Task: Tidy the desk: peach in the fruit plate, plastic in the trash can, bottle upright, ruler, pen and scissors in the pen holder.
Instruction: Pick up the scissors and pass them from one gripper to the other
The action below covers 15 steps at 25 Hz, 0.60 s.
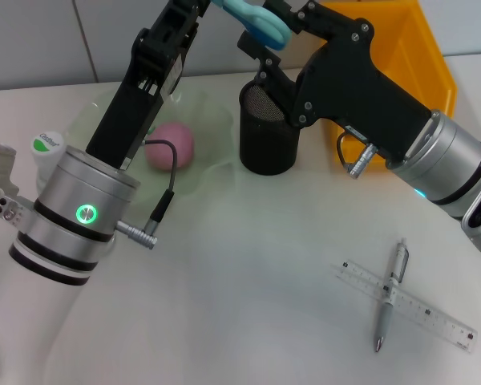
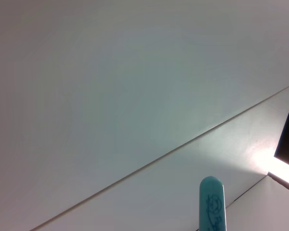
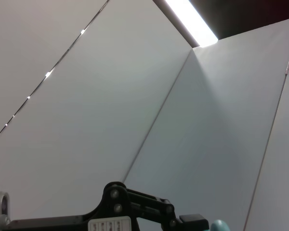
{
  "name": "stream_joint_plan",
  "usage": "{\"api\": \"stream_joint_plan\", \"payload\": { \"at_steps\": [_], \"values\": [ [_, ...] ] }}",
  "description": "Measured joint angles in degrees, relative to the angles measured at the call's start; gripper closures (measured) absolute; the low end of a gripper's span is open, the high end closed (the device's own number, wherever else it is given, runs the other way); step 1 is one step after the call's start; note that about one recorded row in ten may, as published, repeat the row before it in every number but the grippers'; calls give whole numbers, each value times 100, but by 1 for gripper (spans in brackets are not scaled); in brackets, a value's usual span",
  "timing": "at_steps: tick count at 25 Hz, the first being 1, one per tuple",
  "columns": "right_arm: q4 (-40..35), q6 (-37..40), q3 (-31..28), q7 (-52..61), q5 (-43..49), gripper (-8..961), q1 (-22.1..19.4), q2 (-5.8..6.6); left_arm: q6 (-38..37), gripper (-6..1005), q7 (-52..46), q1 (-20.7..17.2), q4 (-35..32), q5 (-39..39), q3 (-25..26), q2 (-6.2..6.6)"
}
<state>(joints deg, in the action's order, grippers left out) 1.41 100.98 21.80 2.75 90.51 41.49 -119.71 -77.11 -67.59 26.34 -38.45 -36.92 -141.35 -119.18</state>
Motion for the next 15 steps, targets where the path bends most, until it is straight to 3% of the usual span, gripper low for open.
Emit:
{"api": "stream_joint_plan", "payload": {
  "at_steps": [8,11,15],
  "values": [
    [1,-6,6,-3,6,634,0,0,3,637,0,0,4,9,1,0],
    [0,-8,8,-4,8,700,6,0,4,635,0,0,4,18,2,0],
    [0,-8,9,-3,13,698,9,0,4,633,0,2,4,25,3,0]
  ]
}}
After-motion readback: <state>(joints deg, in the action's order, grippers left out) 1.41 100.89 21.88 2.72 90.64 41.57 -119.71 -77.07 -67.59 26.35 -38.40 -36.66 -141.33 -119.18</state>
